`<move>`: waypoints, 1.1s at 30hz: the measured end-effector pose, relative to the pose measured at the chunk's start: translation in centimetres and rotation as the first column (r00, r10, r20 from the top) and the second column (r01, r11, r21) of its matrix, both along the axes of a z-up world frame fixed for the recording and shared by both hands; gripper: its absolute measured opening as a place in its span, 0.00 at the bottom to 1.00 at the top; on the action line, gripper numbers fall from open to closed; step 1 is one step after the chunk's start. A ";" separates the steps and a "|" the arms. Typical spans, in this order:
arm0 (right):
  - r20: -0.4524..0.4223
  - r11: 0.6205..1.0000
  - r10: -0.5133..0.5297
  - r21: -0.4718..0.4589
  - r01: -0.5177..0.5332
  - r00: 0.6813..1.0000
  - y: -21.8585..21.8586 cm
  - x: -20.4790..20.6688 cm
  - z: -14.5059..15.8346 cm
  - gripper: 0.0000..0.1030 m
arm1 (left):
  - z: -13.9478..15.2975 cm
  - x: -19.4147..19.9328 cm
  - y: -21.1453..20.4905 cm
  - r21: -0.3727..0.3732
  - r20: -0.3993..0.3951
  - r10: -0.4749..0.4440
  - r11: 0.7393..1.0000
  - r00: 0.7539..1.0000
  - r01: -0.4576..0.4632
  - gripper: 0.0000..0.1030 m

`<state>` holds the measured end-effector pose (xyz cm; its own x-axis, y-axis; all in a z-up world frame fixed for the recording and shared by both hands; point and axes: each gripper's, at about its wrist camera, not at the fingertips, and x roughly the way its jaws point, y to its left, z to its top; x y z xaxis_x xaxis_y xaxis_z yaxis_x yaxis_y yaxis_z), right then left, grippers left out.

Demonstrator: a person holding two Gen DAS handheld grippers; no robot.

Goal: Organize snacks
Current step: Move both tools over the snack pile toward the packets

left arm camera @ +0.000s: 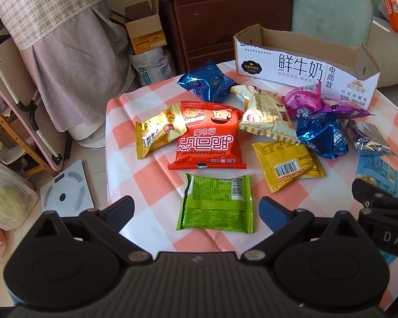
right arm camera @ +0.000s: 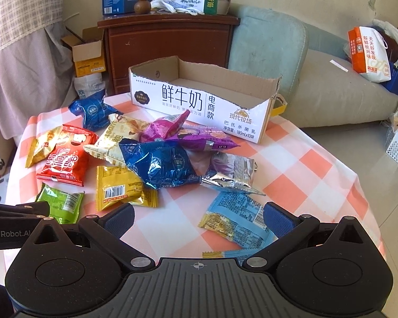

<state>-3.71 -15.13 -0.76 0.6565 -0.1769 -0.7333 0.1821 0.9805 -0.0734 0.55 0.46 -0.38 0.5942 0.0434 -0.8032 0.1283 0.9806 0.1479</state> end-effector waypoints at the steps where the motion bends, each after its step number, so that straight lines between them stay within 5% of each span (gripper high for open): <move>1: -0.005 1.000 0.005 -0.001 -0.005 1.000 0.1 0.0 -0.1 1.00 | 0.0 0.0 -0.1 0.003 0.000 -0.001 1.000 1.000 0.001 0.97; 33: -0.031 0.999 0.013 -0.047 -0.015 0.999 0.6 0.1 -1.0 1.00 | -1.2 -0.2 -0.8 0.067 -0.032 -0.025 0.997 0.999 0.027 0.95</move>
<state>-3.60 -14.56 -1.76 0.6363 -0.2025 -0.7444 0.1652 0.9783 -0.1250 0.39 -0.38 -1.62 0.5708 0.0825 -0.8170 0.1593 0.9649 0.2087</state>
